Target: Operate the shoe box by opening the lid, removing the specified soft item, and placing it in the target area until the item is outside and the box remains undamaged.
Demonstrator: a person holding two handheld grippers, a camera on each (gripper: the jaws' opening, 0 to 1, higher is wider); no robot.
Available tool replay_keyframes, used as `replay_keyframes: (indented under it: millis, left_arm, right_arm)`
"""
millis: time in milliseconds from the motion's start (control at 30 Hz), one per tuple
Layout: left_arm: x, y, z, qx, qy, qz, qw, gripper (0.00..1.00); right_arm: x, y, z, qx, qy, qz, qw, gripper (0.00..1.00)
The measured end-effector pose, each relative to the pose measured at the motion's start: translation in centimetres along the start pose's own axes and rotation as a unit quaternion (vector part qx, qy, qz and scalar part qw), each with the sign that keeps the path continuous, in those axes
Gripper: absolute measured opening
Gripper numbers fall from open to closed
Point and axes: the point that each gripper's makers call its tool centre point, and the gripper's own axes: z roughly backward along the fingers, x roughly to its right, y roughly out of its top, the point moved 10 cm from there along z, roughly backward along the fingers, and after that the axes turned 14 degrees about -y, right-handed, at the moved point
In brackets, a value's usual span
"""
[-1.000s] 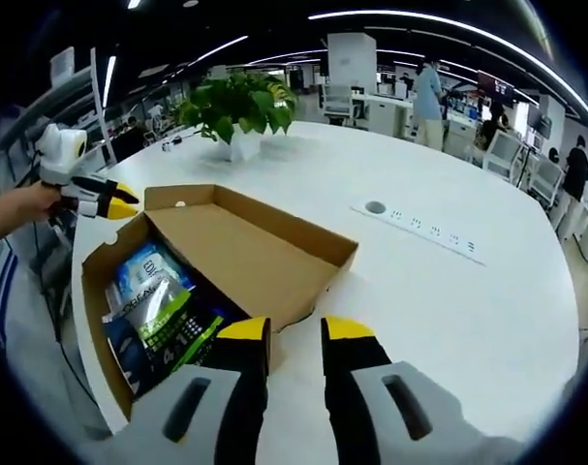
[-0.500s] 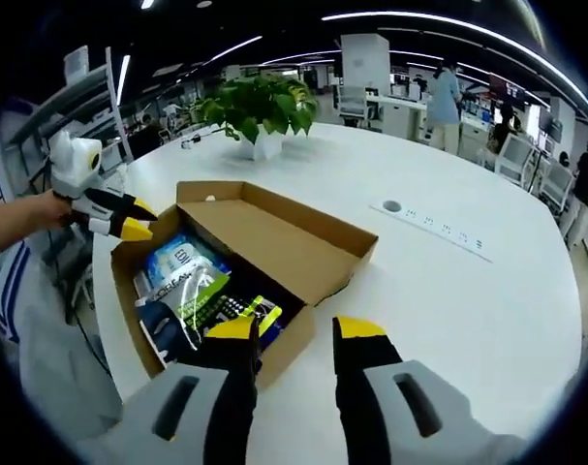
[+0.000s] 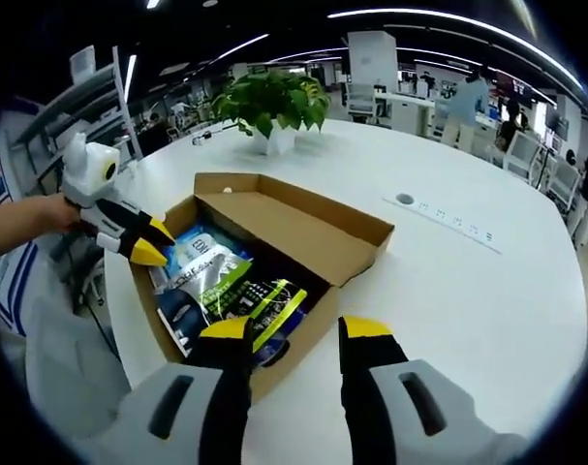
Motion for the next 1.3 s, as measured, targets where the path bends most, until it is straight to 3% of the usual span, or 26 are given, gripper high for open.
replay_keyframes:
  millis: [500, 633, 967, 1300]
  left_arm:
    - [0.8, -0.6, -1.8, -0.004, -0.071, 0.074, 0.9947, 0.21]
    - [1.0, -0.6, -2.4, -0.010, -0.083, 0.078, 0.9934, 0.19]
    - [0.6, -0.7, -2.3, -0.012, -0.074, 0.074, 0.9944, 0.07]
    - [0.2, -0.7, -1.7, 0.007, -0.083, 0.103, 0.9912, 0.00]
  right_arm:
    - [-1.4, -0.7, 0.1, -0.001, 0.015, 0.004, 0.9999, 0.33]
    - [-1.6, -0.9, 0.0, 0.000, 0.019, 0.002, 0.9998, 0.33]
    - [-2.1, -0.8, -0.6, 0.002, 0.028, 0.000, 0.9996, 0.31]
    - [-3.1, -0.8, -1.2, -0.008, 0.042, 0.002, 0.9991, 0.31]
